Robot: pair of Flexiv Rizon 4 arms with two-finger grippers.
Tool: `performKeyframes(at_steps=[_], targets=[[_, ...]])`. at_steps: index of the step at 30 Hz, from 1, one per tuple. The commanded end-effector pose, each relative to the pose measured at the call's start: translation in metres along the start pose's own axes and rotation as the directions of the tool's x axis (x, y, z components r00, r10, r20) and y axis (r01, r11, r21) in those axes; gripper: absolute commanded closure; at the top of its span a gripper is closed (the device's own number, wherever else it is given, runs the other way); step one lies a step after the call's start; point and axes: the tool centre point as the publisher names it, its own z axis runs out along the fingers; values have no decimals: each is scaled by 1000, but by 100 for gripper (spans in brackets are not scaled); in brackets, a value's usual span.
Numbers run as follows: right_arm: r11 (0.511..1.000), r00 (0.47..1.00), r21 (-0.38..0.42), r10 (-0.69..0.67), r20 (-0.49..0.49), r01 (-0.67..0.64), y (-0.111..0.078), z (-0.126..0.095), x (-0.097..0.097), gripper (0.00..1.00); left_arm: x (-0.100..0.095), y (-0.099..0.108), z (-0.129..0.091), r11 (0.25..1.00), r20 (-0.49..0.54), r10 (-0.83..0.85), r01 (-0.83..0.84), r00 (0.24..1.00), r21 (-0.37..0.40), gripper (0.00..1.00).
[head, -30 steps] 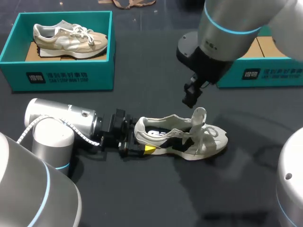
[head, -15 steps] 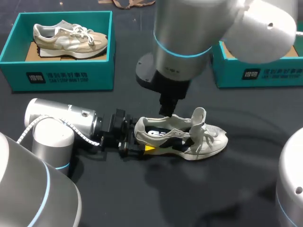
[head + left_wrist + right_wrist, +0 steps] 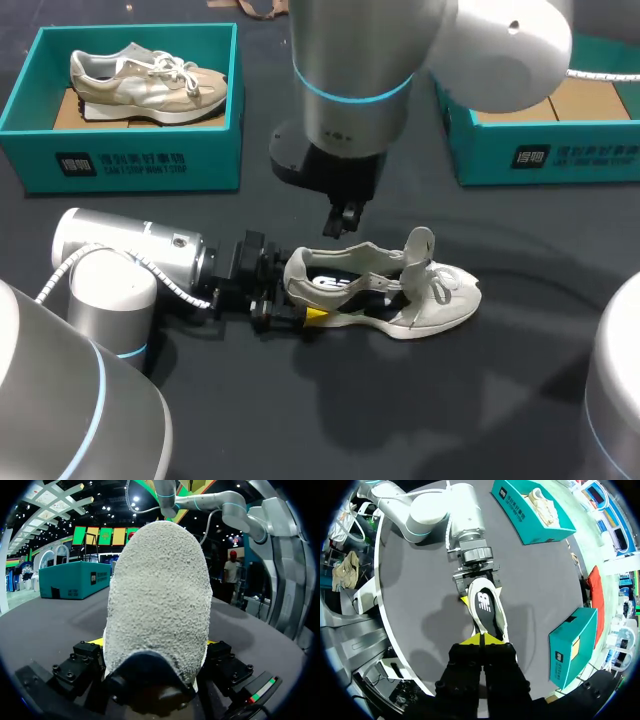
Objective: Take the shoe out of the shoebox, open the shoe tongue, remove and reinsert the insole, then place the shoe into the shoebox
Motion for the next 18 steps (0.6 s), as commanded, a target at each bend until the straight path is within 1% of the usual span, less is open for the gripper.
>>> performKeyframes(at_steps=[1, 4, 5, 18], targets=[[998, 999, -53, -45, -5, 45, -4, 31, 3, 100, -1, 2, -1, 1000, 2, 0, 0, 1000, 0, 100], [987, 991, -85, -133, 3, 133, -4, 43, 6, 100, -1, 2, -1, 1000, 2, 0, 0, 1000, 0, 100], [986, 989, -80, -147, -2, 146, -4, 47, 6, 100, -1, 2, -1, 1000, 2, 0, 0, 1000, 0, 100], [986, 989, -80, -147, -2, 146, -4, 47, 6, 100, -1, 2, -1, 1000, 2, 0, 0, 1000, 0, 100]])
